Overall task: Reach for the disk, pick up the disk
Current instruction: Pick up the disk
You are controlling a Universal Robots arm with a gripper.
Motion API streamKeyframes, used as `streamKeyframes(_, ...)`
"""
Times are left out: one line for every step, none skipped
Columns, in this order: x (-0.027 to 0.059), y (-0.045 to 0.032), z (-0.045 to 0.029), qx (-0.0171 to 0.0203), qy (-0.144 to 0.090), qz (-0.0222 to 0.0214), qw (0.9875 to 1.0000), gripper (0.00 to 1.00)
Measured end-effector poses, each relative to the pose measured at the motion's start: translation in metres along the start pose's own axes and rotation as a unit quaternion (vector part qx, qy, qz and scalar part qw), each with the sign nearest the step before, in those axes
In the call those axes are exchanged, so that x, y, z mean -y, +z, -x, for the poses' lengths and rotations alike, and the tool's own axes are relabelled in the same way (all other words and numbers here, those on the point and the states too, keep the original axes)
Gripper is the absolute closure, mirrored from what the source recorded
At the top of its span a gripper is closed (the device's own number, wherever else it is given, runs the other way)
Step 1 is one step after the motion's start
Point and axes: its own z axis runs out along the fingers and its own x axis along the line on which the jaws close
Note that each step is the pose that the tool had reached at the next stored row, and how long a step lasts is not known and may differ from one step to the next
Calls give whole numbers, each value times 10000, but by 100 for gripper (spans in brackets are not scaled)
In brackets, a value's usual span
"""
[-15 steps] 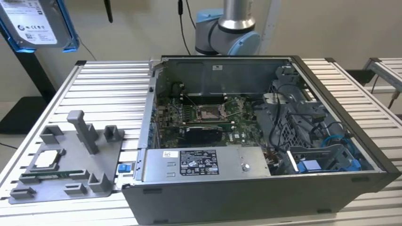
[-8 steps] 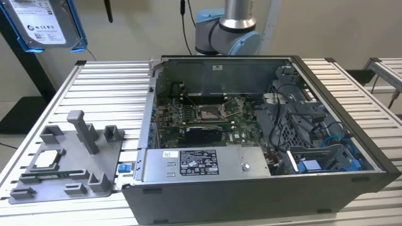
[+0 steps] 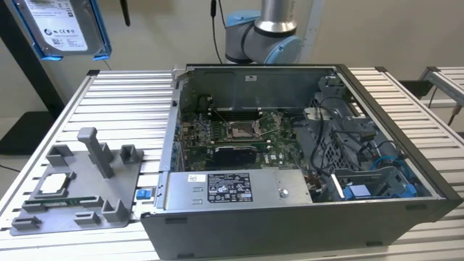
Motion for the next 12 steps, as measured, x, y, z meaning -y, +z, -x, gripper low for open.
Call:
streamKeyframes(24,0,-1,0,0,0,10000,100)
streamKeyframes(47,0,-1,1,0,0,10000,100)
streamKeyframes(69,1,-1,1,0,0,10000,100)
streamKeyframes(92,1,-2,2,0,0,10000,100)
streamKeyframes(114,1,-2,2,0,1,10000,100)
streamKeyframes(137,1,-3,2,0,1,10000,100)
streamKeyframes(159,2,-3,3,0,1,10000,100)
streamKeyframes(180,2,-4,3,0,0,10000,100)
streamKeyframes(204,2,-4,3,0,1,10000,100)
streamKeyframes(225,2,-5,4,0,1,10000,100)
streamKeyframes(250,3,-5,4,0,1,10000,100)
streamKeyframes(274,3,-6,5,0,1,10000,100)
